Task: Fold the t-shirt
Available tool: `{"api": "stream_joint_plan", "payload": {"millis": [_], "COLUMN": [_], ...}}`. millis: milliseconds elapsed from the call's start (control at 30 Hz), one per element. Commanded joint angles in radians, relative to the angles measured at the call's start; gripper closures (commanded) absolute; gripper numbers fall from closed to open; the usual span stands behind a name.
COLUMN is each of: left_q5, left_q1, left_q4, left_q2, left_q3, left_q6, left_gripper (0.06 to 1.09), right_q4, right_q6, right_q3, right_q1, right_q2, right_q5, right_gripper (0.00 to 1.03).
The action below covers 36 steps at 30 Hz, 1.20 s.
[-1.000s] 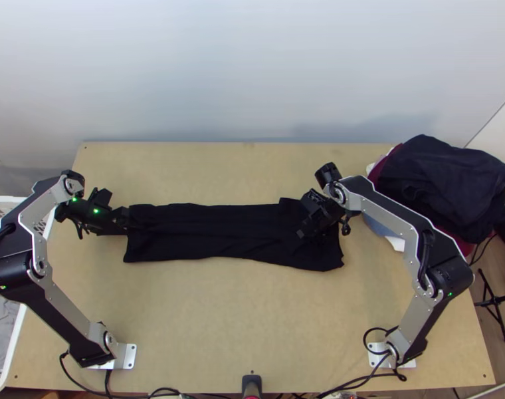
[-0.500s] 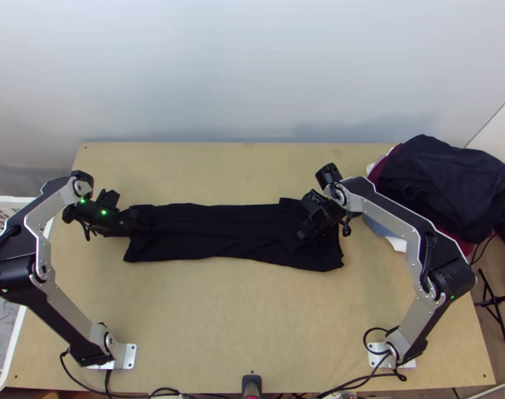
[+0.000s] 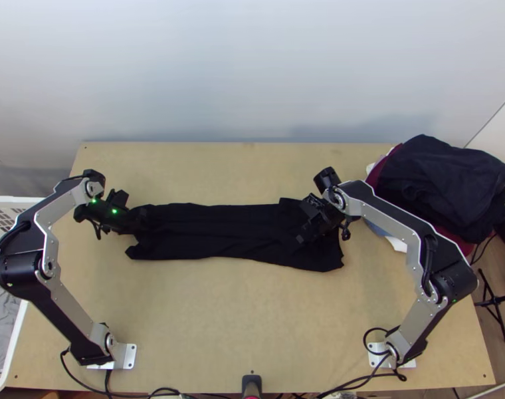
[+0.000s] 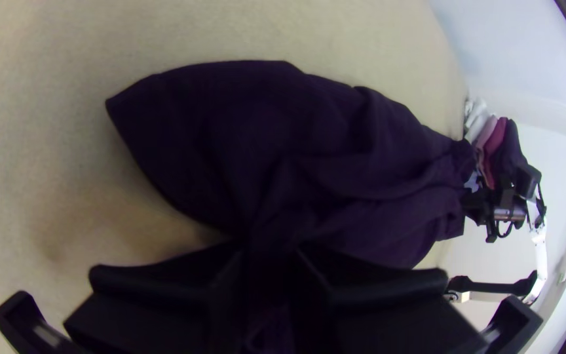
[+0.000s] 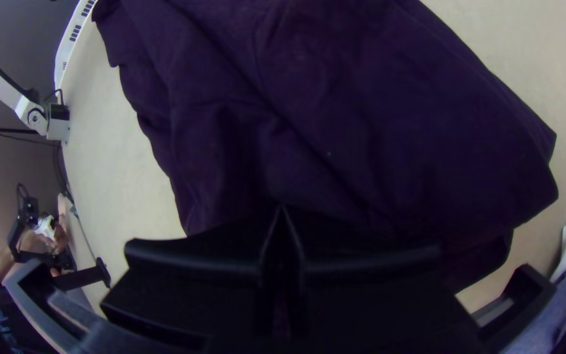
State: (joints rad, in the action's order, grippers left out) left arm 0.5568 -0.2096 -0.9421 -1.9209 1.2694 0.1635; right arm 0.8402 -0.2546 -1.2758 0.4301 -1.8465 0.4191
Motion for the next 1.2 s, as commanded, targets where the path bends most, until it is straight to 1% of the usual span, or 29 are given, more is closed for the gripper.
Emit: {"api": "stream_joint_plan", "payload": {"millis": [0,167,367,533,667,733,800,900,1000,1100,1167], "left_q5": [-0.003,-0.003,-0.011,-0.041,-0.081,-0.089,-0.086,-0.074,-0.069,-0.018,-0.006], "left_q1": [0.001,-0.020,-0.125,-0.240,-0.306,-0.335,-0.333,-0.229,-0.088,0.070,0.184], "left_q4": [0.011,-0.027,-0.123,-0.182,-0.211,-0.231,-0.281,-0.327,-0.327,-0.340,-0.340], "left_q2": [-0.004,0.046,0.080,0.079,0.080,0.080,0.088,0.175,0.246,0.255,0.255], "left_q3": [0.018,0.019,0.021,0.045,0.065,0.081,0.094,0.084,0.096,0.133,0.160], "left_q6": [-0.035,-0.018,0.099,0.194,0.255,0.266,0.255,0.215,0.108,0.001,-0.061], "left_gripper": [1.04,1.04,1.04,1.04,1.04,1.04,1.04,1.04,1.04,1.04,1.04], "right_q4": [0.000,0.043,0.073,0.077,0.077,0.077,0.077,0.080,0.091,0.097,0.099], "right_q6": [0.006,0.009,0.017,0.020,0.020,0.020,0.020,0.021,0.021,0.021,0.023], "right_q3": [0.000,-0.031,-0.056,-0.034,-0.028,-0.030,-0.028,-0.025,-0.019,-0.003,0.012], "right_q1": [0.002,0.009,-0.008,-0.019,-0.022,-0.022,-0.022,-0.024,-0.024,-0.021,-0.021], "right_q2": [0.016,0.059,0.116,0.128,0.138,0.139,0.139,0.148,0.168,0.191,0.211], "right_q5": [-0.002,0.000,0.000,0.001,0.001,0.001,0.001,0.001,0.001,0.001,0.001], "right_gripper": [1.00,1.00,1.00,1.00,1.00,1.00,1.00,1.00,1.00,1.00,1.00]}}
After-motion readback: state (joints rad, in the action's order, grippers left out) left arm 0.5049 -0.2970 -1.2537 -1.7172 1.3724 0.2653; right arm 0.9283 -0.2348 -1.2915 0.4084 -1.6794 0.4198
